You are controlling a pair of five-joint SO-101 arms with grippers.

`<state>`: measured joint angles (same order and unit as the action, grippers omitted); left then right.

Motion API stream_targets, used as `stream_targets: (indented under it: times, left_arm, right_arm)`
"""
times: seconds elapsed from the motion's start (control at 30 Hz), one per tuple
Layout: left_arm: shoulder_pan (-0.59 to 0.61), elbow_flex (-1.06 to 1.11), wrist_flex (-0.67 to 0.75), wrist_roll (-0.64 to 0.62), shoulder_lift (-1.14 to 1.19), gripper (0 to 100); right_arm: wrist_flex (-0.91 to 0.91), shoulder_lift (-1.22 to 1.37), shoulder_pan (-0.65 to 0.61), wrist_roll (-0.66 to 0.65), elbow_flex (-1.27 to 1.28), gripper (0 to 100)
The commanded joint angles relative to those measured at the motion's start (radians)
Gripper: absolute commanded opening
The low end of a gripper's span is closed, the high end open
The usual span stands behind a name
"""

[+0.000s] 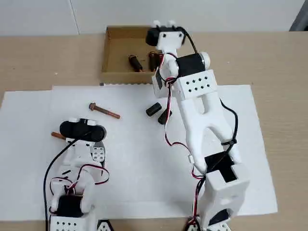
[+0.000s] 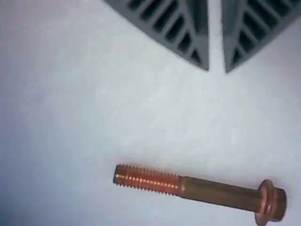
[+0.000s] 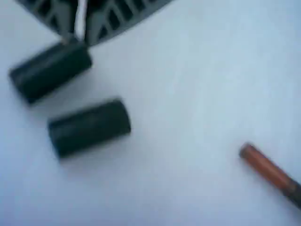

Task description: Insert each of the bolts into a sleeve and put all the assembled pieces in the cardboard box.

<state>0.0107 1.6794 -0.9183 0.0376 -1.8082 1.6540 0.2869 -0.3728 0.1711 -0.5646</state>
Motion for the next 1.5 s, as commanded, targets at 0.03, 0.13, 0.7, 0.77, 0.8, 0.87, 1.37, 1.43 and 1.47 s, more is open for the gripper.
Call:
stream_targets:
  times: [0.03, 0.13, 0.7, 0.77, 0.8, 0.87, 1.37, 1.43, 1.47]
  left_arm:
    - [-0.002, -0.008, -0.003, 0.006, -0.009, 1]
    - [-0.002, -0.008, -0.003, 0.006, -0.009, 1]
    - [-0.002, -0.008, -0.003, 0.006, -0.009, 1]
    - [-0.002, -0.008, -0.003, 0.006, -0.009, 1]
    - [-0.002, -0.008, -0.003, 0.006, -0.009, 1]
    - [-0.002, -0.008, -0.003, 0.006, -0.009, 1]
    - [-0.002, -0.008, -0.003, 0.006, -0.009, 1]
    - [-0.002, -0.008, -0.003, 0.006, -0.009, 1]
    - [-0.002, -0.008, -0.003, 0.006, -0.009, 1]
  right_arm:
    - [0.047, -0.068, -0.005, 0.135, -0.044, 0.4]
    - [0.047, -0.053, -0.008, 0.181, -0.034, 0.4]
    - [0.005, 0.222, -0.018, 0.344, 0.015, 0.5]
    - [-0.012, 0.234, -0.018, 0.344, 0.015, 0.5]
    - [-0.016, 0.239, -0.018, 0.344, 0.015, 0.6]
    - [-0.027, 0.245, -0.018, 0.344, 0.015, 0.6]
    - [-0.033, 0.252, -0.036, 0.342, 0.015, 17.7]
    - [-0.061, 0.252, -0.047, 0.344, 0.015, 17.7]
    - [-0.076, 0.252, -0.048, 0.344, 0.015, 17.7]
